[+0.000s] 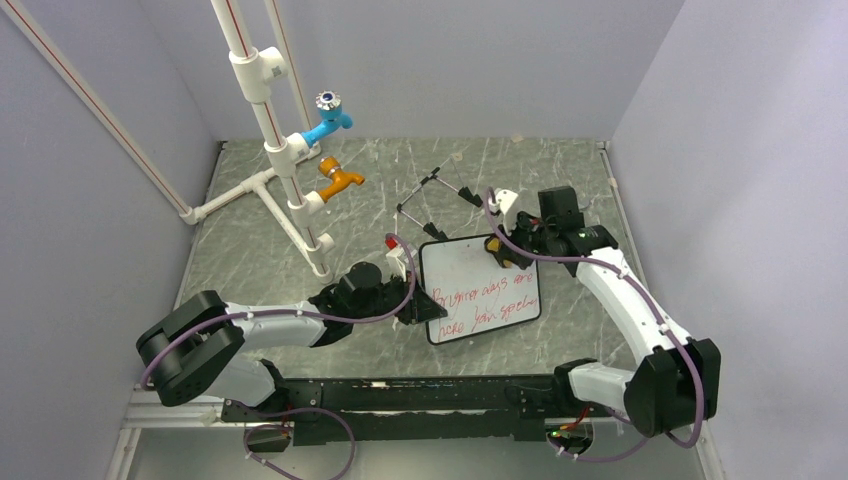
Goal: Erase the whiteboard
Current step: Erase the whiteboard at the center of the board.
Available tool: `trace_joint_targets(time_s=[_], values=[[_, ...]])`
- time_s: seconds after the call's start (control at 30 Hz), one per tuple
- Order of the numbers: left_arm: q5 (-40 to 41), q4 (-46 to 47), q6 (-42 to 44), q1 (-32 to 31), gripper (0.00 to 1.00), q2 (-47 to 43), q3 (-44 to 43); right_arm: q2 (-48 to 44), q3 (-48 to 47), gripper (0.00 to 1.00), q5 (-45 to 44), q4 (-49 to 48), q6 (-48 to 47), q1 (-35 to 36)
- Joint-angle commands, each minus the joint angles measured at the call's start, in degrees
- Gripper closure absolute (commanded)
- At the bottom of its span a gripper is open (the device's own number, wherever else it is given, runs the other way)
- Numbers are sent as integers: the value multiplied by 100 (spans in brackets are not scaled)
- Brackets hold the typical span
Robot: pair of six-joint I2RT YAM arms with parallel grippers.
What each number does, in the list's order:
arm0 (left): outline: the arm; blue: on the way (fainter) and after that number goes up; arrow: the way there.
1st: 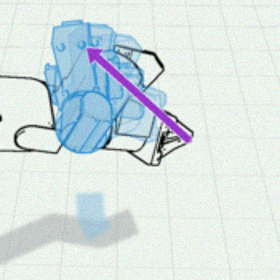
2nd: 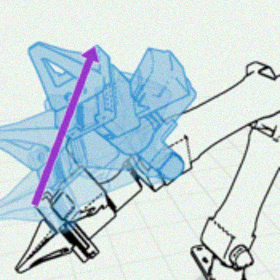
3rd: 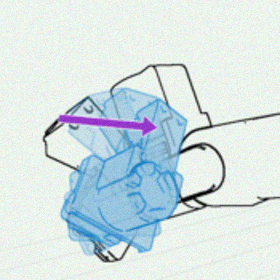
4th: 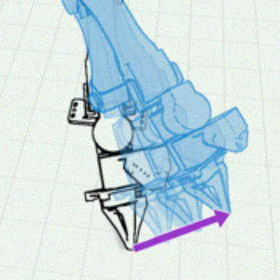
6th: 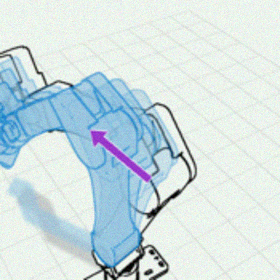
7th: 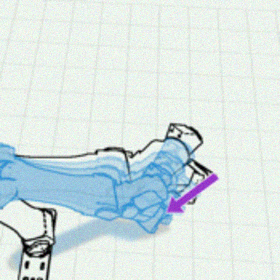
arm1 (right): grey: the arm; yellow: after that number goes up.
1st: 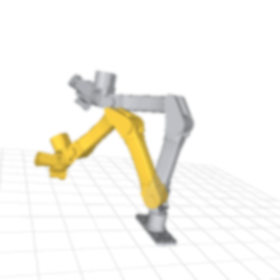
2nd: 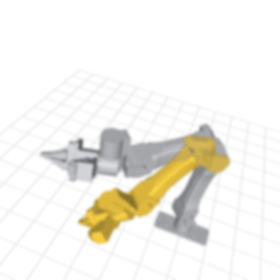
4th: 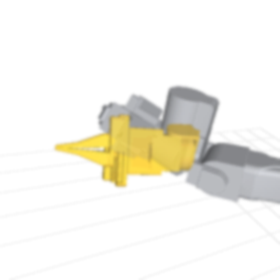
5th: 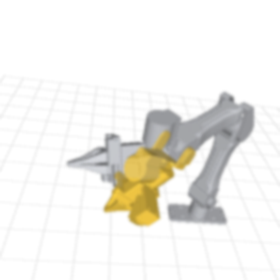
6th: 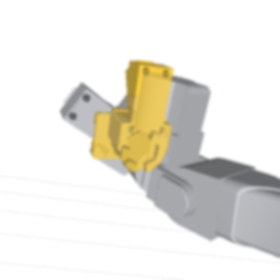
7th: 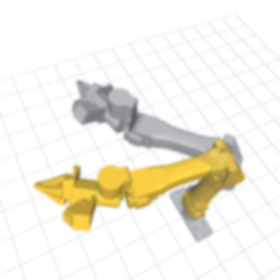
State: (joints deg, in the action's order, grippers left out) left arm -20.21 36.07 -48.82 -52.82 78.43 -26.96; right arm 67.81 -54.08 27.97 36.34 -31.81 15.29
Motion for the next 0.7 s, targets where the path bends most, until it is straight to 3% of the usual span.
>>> trace_joint_targets(time_s=[0.0, 0.1, 0.27, 0.43, 0.67], values=[[-603, 677, 521, -116, 100, -310, -41, 176, 78, 100, -644, -588, -137, -337], [-629, 672, 548, -116, 100, -300, -55, -30, 480, 100, -454, -284, -621, -349], [-688, 682, 558, -85, 100, -262, -68, -573, 914, 100, 764, 387, -1345, -251], [-752, 735, 530, -73, 100, -180, -75, -621, 592, 100, 1160, 233, -1088, 8], [-675, 805, 496, -71, 100, -277, 53, -58, -2, 100, 202, -509, -208, -123]])
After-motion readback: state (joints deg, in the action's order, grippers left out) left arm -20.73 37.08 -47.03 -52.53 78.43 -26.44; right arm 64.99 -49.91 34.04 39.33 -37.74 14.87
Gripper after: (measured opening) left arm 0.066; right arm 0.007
